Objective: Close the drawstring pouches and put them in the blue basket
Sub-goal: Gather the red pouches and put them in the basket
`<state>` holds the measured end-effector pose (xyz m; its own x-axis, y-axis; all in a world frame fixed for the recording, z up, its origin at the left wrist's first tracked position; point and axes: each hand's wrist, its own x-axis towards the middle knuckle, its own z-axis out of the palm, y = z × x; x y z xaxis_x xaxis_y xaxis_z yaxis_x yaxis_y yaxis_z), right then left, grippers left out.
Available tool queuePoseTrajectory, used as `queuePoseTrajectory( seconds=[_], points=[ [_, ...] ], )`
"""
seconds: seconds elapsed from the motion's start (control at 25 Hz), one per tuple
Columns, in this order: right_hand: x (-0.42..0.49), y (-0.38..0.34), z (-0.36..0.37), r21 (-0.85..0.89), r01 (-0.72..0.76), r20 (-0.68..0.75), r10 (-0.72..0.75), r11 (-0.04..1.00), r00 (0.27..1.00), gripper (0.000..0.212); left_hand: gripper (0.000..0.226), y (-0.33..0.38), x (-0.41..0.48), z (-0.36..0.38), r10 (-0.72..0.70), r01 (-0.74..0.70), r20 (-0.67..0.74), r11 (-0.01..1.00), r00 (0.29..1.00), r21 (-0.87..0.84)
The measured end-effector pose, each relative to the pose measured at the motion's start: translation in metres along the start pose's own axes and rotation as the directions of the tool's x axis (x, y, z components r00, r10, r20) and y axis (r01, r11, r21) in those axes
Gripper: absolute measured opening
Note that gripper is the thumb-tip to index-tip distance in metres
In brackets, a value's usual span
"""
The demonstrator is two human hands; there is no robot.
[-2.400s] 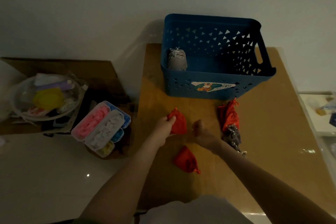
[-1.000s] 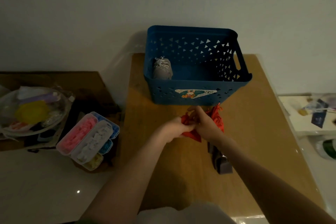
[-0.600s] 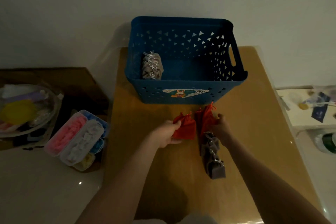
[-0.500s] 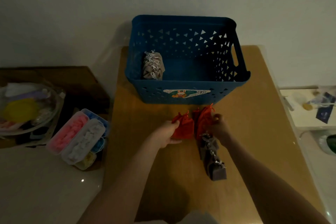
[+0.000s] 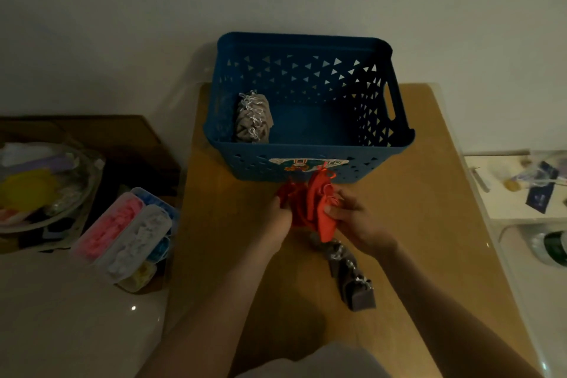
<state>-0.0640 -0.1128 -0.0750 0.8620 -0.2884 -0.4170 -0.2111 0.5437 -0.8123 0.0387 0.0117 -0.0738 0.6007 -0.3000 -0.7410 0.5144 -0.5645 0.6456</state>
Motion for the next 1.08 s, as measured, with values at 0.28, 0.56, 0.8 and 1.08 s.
queuePoseTrajectory(
  seconds=[0.28, 0.56, 0.8, 1.08],
  points=[
    [-0.007, 0.013, 0.063, -0.183, 0.097, -0.303, -0.15, 0.978, 0.941, 0.018, 0.035, -0.005, -0.015, -0.014, 0.131, -0.146, -0.101, 0.975, 0.986, -0.166],
    [-0.019, 0.019, 0.112, -0.125, 0.194, -0.326, -0.225, 0.973, 0.918, 0.027, 0.055, 0.005, -0.062, -0.042, 0.289, -0.28, 0.05, 0.949, 0.956, -0.142],
    [-0.026, -0.004, 0.136, -0.223, 0.259, -0.214, -0.306, 0.94, 0.928, 0.032, 0.034, 0.016, -0.066, -0.079, 0.299, -0.177, 0.118, 0.789, 0.947, -0.588],
    [-0.039, -0.033, 0.158, -0.328, 0.382, -0.049, -0.42, 0.864, 0.906, 0.012, 0.034, 0.034, -0.07, -0.103, 0.316, -0.316, -0.091, 0.795, 0.944, -0.518]
  ],
)
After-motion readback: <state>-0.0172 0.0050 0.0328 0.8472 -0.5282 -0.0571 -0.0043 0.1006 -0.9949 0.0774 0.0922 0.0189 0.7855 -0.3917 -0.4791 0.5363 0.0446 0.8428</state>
